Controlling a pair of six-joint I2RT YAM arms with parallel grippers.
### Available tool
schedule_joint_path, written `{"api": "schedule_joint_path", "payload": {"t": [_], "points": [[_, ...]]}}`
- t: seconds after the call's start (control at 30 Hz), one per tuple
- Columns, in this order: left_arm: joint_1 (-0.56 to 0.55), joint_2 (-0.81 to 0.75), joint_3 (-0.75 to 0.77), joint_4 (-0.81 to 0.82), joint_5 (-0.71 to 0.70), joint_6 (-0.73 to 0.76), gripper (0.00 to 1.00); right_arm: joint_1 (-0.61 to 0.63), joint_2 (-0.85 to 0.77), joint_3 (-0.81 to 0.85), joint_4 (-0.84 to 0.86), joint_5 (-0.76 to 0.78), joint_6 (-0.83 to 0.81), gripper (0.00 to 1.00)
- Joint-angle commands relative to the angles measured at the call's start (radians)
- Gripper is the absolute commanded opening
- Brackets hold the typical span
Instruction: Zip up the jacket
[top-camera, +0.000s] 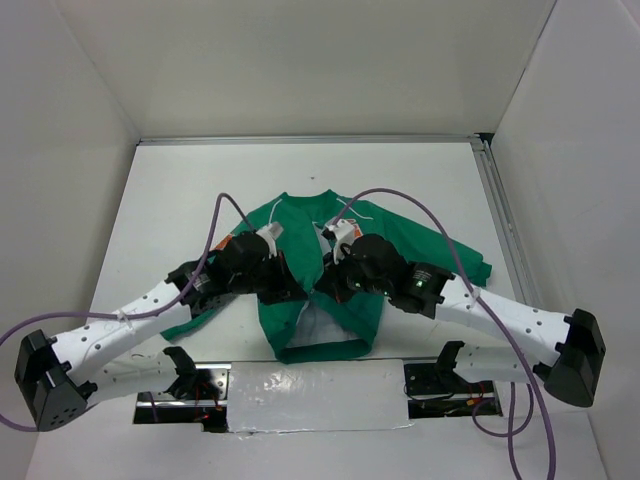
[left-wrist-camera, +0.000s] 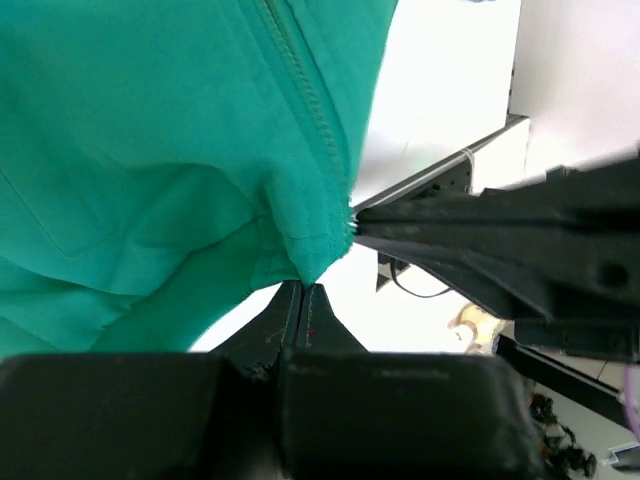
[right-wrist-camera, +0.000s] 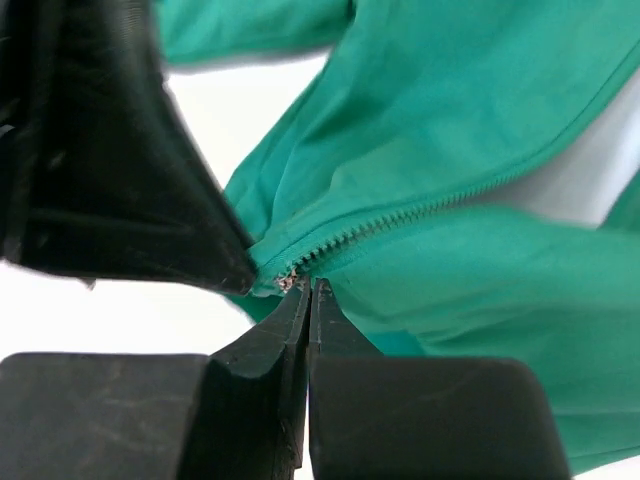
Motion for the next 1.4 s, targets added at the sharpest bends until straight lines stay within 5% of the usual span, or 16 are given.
{"api": "schedule_joint_path", "payload": {"t": [0.0, 0.17, 0.3, 0.43, 0.67, 0.8, 0.83, 0.93, 1.1, 1.17, 1.3, 1.37], "points": [[0.093, 0.025, 0.063, -0.191, 0.097, 0.133, 0.0, 0.005, -0.06, 0.015, -0.007, 0.251, -0.131, 0.0], [0.242, 0.134, 0.129, -0.121, 0.243, 0.253, 0.0, 0.054, -0.022, 0.143, -0.052, 0.32, -0.102, 0.0], [0.283, 0.164, 0.208, -0.072, 0.347, 0.334, 0.0, 0.069, 0.174, 0.277, -0.092, 0.852, -0.017, 0.0], [0.26, 0.144, 0.238, -0.099, 0.419, 0.351, 0.0, -0.047, 0.397, 0.481, -0.224, 1.102, 0.075, 0.0], [0.219, 0.061, 0.15, -0.168, 0.387, 0.319, 0.0, -0.305, 0.471, 0.57, -0.264, 0.787, 0.128, 0.0], [0.271, 0.078, 0.076, -0.175, 0.319, 0.293, 0.0, -0.362, 0.302, 0.402, -0.205, 0.268, 0.063, 0.0], [0.286, 0.087, 0.071, -0.155, 0.327, 0.297, 0.0, -0.362, 0.264, 0.363, -0.195, 0.266, 0.078, 0.0], [0.315, 0.122, 0.074, -0.055, 0.31, 0.294, 0.0, -0.356, 0.129, 0.245, -0.171, -0.067, 0.116, 0.0], [0.32, 0.133, 0.149, 0.026, 0.319, 0.333, 0.0, -0.239, 0.029, 0.136, -0.151, -0.036, -0.04, 0.0], [0.323, 0.134, 0.172, 0.019, 0.334, 0.352, 0.0, -0.155, -0.014, 0.105, -0.117, 0.042, -0.092, 0.1], [0.328, 0.142, 0.225, -0.004, 0.371, 0.363, 0.0, -0.015, -0.054, 0.065, -0.013, 0.162, -0.137, 0.5], [0.326, 0.144, 0.238, -0.001, 0.39, 0.369, 0.0, 0.012, -0.036, 0.088, 0.006, 0.197, -0.134, 0.49]]}}
